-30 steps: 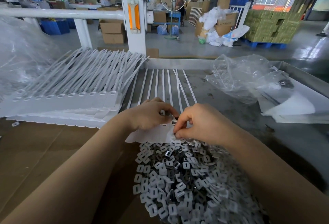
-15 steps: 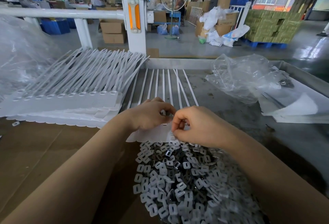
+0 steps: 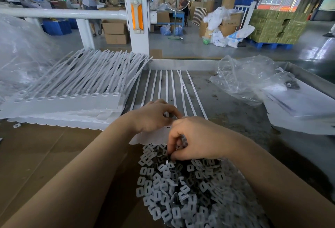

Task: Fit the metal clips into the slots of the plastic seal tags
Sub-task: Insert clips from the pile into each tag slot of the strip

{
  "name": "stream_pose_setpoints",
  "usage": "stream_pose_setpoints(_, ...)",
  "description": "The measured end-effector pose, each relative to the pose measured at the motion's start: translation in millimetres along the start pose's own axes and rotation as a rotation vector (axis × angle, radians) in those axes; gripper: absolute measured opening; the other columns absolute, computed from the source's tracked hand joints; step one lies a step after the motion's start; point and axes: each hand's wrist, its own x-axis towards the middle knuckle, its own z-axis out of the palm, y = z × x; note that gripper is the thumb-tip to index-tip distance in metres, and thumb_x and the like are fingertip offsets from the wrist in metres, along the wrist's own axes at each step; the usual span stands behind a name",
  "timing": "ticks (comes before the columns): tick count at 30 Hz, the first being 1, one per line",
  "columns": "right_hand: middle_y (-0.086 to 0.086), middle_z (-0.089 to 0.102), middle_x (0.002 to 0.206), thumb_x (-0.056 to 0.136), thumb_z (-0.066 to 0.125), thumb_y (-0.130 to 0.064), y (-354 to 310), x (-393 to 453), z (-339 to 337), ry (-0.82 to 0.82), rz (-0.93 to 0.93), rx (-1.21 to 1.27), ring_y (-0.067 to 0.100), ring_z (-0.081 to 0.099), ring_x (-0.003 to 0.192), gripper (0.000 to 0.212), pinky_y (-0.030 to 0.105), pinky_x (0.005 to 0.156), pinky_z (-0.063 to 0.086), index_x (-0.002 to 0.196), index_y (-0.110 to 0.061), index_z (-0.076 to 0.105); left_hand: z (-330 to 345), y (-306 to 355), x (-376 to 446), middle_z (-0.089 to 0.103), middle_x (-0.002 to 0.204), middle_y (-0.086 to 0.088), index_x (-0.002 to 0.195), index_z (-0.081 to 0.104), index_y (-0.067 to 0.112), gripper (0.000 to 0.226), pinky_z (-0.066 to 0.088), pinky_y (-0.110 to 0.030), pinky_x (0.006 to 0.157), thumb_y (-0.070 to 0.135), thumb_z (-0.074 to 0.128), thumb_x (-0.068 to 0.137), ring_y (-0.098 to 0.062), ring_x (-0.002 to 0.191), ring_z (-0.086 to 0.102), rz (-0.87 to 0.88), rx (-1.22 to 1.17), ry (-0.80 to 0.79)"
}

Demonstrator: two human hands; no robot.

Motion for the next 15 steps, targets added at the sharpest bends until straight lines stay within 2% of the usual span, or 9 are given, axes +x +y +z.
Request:
stream_pose_setpoints(5, -0.015, 0.065, 0.085, 0.079, 0.075, -0.025, -1, -1, -1, 0.007, -0.014, 0.062, 0.000, 0.061, 0.080, 0.011, 0.028, 0.077, 0.055, 0.081, -0.033, 0.067, 0, 0, 0, 0.046, 0.119, 0.008, 0.111, 0.063, 0.051, 0.022, 0.035, -0.048, 0.109, 0.035, 0.057, 0.096, -0.018, 0.119, 0.041, 0.001, -0.012, -0.008)
stream_pose_setpoints(9, -0.024, 0.065, 0.081, 0.081, 0.072, -0.028, 4, -3, -7, 0.094, 0.045, 0.188, -0.003, 0.057, 0.069, 0.011, 0.020, 0.062, 0.048, 0.078, -0.036, 0.064, -1, 2, 0, 0.048, 0.121, 0.007, 0.110, 0.063, 0.044, 0.021, 0.039, -0.046, 0.107, 0.031, 0.062, 0.093, -0.018, 0.117, 0.046, 0.015, -0.047, -0.006)
stream_pose_setpoints(12, -0.022, 0.065, 0.075, 0.083, 0.072, -0.028, 12, -7, -15, 0.137, 0.115, 0.262, -0.003, 0.055, 0.061, 0.012, 0.018, 0.057, 0.045, 0.077, -0.035, 0.064, -3, 5, 1, 0.060, 0.111, 0.009, 0.106, 0.069, 0.032, 0.017, 0.048, -0.035, 0.094, 0.021, 0.062, 0.094, -0.009, 0.101, 0.056, 0.064, -0.081, 0.045)
stream_pose_setpoints(15, -0.020, 0.066, 0.073, 0.086, 0.071, -0.025, 14, -10, -19, 0.054, 0.094, 0.309, -0.005, 0.056, 0.061, 0.012, 0.013, 0.058, 0.044, 0.078, -0.034, 0.067, -6, 7, 0, 0.067, 0.102, 0.011, 0.102, 0.071, 0.030, 0.020, 0.047, -0.020, 0.079, 0.015, 0.060, 0.095, 0.001, 0.090, 0.062, 0.077, -0.157, 0.070)
